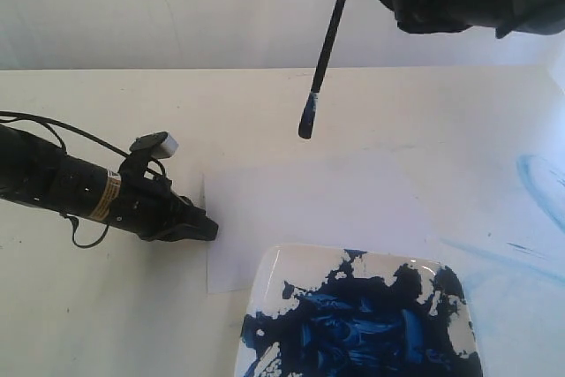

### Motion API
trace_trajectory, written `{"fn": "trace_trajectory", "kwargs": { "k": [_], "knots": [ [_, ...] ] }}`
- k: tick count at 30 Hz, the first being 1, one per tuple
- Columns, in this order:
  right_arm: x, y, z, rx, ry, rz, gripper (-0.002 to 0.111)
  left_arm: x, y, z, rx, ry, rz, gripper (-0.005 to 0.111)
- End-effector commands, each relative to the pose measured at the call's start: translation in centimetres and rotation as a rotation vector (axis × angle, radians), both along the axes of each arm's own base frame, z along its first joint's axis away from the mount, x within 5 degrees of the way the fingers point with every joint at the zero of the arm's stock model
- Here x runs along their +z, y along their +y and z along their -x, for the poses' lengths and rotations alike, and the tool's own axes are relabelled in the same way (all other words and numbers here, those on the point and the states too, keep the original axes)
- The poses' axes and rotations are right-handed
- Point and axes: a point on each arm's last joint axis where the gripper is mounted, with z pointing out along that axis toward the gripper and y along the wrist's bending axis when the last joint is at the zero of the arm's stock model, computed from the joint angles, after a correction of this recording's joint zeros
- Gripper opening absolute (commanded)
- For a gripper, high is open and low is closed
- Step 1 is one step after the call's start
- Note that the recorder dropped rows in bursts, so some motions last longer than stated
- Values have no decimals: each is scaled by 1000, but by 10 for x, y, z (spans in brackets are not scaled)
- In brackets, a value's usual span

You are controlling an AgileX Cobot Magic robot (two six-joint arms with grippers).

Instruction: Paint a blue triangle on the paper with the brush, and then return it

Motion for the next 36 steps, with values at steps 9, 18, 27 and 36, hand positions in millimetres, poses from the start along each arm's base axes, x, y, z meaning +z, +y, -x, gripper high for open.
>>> {"fn": "trace_trajectory", "kwargs": {
  "k": [9,18,27,36],
  "knots": [
    [-17,7,25,-53,12,43,0,-3,2,-1,11,-15,-39,0],
    [-40,13,18,-52,51,81,0,-3,2,-1,11,-15,-39,0],
    [-44,26,7,-28,52,70,0,-3,2,-1,11,-15,-39,0],
    [-57,31,2,-25,72,87,0,-3,2,-1,11,-15,-39,0]
  ]
}}
